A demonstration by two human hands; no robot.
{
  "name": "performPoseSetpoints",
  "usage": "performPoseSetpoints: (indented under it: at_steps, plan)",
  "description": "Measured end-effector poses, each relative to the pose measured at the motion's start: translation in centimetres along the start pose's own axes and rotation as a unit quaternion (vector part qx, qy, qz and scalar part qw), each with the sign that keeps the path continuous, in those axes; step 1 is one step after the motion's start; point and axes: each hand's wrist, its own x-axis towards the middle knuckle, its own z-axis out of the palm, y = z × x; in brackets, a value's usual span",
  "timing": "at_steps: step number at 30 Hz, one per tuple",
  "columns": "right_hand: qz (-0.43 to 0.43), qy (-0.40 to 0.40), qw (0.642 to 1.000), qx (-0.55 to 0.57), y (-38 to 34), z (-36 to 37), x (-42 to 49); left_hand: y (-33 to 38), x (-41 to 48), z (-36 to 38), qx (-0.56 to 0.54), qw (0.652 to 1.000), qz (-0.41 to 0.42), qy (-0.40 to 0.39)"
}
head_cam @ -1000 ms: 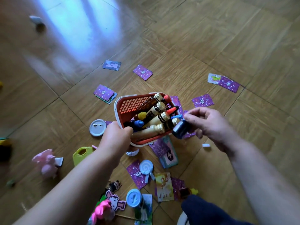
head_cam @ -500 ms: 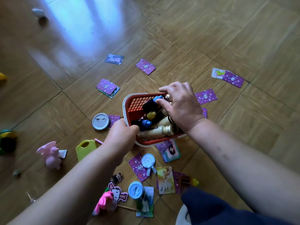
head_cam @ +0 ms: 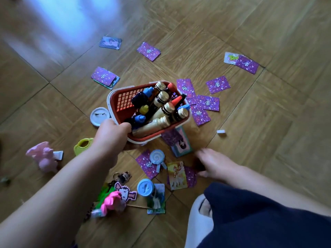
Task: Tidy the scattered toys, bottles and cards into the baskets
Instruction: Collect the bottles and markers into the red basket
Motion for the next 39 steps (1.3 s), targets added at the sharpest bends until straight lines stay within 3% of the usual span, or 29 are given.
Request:
performPoseSetpoints:
  at_steps: [5, 7, 10, 12, 16, 20, 26, 29, 32, 36, 39]
  plan:
    - [-0.011, 0.136, 0.985, 0.102, -0.9, -4.3, 0.5, -0.5, -0.5, -0.9, -0.003, 1.0, 0.002, -0.003]
    - [-0.076, 0.187, 0.967, 0.157, -2.1, -7.3, -0.1, -0.5, -0.7, -1.5, -0.003, 1.0, 0.006, -0.006]
    - [-0.188, 0.199, 0.942, 0.192, -4.6, -11.8, -1.1, -0.8, -0.5, -2.8, -0.004, 1.0, 0.006, 0.003]
    - [-0.215, 0.22, 0.925, 0.224, -6.1, -14.1, -1.1, -0.9, -0.5, -3.7, 0.002, 1.0, 0.011, 0.009]
    - [-0.215, 0.292, 0.914, 0.181, -8.7, -17.0, 1.4, -0.9, -1.1, -4.6, 0.011, 1.0, 0.024, 0.011]
    - [-0.24, 0.312, 0.912, 0.118, -10.9, -17.7, 4.0, -0.8, -1.8, -4.1, 0.012, 1.0, 0.029, -0.004]
    - [-0.215, 0.333, 0.918, -0.024, -11.3, -17.3, 5.9, -0.3, -2.6, -2.3, 0.028, 0.999, 0.03, -0.033]
    - [-0.199, 0.375, 0.904, 0.044, -9.7, -16.6, 5.8, 0.5, -2.6, -1.6, 0.034, 0.998, 0.032, -0.047]
    - [-0.113, 0.445, 0.878, 0.134, -6.9, -16.4, 4.6, 1.3, -2.5, -1.2, 0.034, 0.998, 0.025, -0.046]
    - [0.022, 0.451, 0.884, 0.119, -3.7, -15.3, 3.8, 2.2, -2.3, -0.3, 0.039, 0.998, 0.012, -0.044]
    - [0.051, 0.448, 0.888, 0.09, -3.9, -14.9, 4.0, 2.7, -2.3, 0.3, 0.035, 0.998, 0.004, -0.045]
